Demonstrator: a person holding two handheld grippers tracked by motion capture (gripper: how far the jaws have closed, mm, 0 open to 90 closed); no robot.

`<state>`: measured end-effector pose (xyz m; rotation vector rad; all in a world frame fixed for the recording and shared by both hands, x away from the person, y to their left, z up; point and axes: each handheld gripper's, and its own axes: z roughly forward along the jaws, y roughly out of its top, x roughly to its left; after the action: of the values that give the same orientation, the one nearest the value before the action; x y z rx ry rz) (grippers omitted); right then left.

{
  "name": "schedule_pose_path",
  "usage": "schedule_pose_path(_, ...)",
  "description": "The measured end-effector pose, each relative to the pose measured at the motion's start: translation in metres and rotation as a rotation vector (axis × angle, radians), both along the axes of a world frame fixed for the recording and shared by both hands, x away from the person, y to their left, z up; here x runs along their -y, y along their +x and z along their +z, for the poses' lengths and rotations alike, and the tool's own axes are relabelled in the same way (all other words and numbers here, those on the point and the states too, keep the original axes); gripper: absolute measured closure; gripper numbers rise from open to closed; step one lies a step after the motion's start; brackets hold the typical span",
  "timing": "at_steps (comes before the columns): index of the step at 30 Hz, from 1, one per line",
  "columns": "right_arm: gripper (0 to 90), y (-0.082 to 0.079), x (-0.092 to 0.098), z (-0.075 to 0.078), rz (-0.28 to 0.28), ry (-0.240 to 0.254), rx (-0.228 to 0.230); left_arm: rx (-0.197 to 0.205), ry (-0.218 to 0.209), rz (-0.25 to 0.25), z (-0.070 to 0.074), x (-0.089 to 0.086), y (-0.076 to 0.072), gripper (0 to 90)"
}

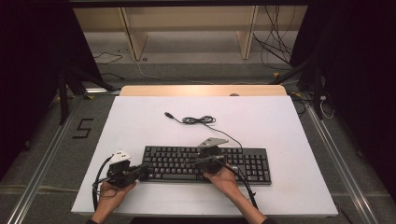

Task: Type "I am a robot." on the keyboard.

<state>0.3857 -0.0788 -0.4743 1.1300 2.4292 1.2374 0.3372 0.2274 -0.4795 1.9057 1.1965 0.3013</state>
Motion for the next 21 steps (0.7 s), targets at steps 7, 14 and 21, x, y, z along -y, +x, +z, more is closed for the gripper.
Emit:
schedule_pose_path(7,90.0,0.0017,-0.0023,-0.0029,-0.002,-0.012,-0.005,-0.005,0.004,0.0,-0.0006,0.0,0.0005,88.9)
schedule_pose_path(14,90.0,0.002,-0.0038,-0.0038,-0.003,-0.016,-0.011,-0.011,0.007,0.002,-0.0014,0.0002,0.0013,88.9)
schedule_pose_path(21,90.0,0.0025,-0.004,-0.0046,-0.001,-0.02,-0.013,-0.023,0.018,0.001,-0.0028,0.0006,0.0023,88.9)
